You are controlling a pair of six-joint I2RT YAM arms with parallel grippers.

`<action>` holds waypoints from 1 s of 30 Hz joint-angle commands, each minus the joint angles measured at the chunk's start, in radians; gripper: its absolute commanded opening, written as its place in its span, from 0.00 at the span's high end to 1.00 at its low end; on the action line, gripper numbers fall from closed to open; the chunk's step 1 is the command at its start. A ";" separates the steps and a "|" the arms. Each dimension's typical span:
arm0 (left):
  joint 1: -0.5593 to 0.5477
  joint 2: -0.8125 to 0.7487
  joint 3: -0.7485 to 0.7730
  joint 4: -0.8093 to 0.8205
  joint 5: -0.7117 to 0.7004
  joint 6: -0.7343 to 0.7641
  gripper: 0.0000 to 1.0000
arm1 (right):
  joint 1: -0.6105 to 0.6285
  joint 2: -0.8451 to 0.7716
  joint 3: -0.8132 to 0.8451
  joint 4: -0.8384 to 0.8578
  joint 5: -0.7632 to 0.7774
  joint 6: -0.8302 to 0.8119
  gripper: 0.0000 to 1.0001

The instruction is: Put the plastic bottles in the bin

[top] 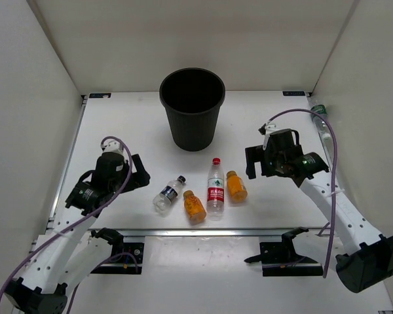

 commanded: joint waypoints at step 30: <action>-0.181 0.565 -0.110 0.402 0.232 0.324 0.01 | 0.001 0.009 -0.223 0.204 -0.161 0.100 0.01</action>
